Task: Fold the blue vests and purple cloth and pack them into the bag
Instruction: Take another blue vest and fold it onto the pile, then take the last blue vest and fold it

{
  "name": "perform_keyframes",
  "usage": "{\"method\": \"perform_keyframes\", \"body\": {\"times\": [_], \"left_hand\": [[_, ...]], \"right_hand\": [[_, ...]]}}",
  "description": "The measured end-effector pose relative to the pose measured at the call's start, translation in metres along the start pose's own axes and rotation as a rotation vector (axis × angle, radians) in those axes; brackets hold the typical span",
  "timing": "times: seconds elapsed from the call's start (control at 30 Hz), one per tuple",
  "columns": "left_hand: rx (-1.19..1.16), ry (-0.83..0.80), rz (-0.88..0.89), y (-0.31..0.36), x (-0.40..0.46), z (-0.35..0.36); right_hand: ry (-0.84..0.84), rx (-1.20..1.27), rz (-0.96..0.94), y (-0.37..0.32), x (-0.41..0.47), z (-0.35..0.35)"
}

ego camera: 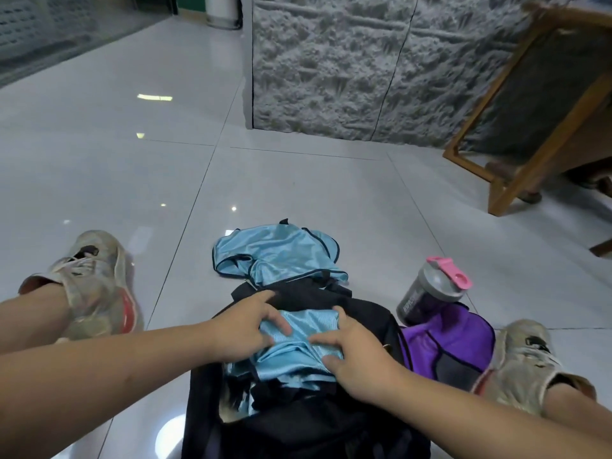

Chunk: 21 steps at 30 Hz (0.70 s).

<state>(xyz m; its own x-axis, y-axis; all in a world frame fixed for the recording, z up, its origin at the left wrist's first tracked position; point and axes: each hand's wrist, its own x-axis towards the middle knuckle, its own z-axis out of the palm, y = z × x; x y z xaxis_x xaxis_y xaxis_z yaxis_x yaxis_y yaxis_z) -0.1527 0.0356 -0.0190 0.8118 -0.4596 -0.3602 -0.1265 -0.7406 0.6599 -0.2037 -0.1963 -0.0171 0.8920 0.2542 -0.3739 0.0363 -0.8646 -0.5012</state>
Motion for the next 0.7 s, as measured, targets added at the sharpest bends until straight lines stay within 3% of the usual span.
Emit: {"method": "perform_keyframes", "body": {"times": [0.2,0.3,0.37,0.47,0.6,0.7], "left_hand": [[0.004,0.184,0.052,-0.01,0.016,0.013],[0.097,0.11,0.043,-0.01,0.022,0.016],[0.322,0.019,0.052,-0.014,0.018,0.019],[0.688,0.061,0.172,-0.01,0.007,0.027],[0.799,-0.032,0.163,-0.018,-0.002,0.044],[0.8,-0.055,0.141,-0.032,-0.003,0.056]], "right_hand": [[0.045,-0.12,-0.033,0.001,-0.001,-0.004],[-0.038,-0.197,-0.016,0.002,0.001,0.0],[-0.083,-0.175,0.039,0.001,0.006,0.001],[-0.072,-0.207,0.029,-0.004,0.014,0.008],[-0.223,-0.45,-0.015,-0.006,0.013,0.033],[-0.243,-0.544,-0.005,0.004,0.014,0.049]]}}
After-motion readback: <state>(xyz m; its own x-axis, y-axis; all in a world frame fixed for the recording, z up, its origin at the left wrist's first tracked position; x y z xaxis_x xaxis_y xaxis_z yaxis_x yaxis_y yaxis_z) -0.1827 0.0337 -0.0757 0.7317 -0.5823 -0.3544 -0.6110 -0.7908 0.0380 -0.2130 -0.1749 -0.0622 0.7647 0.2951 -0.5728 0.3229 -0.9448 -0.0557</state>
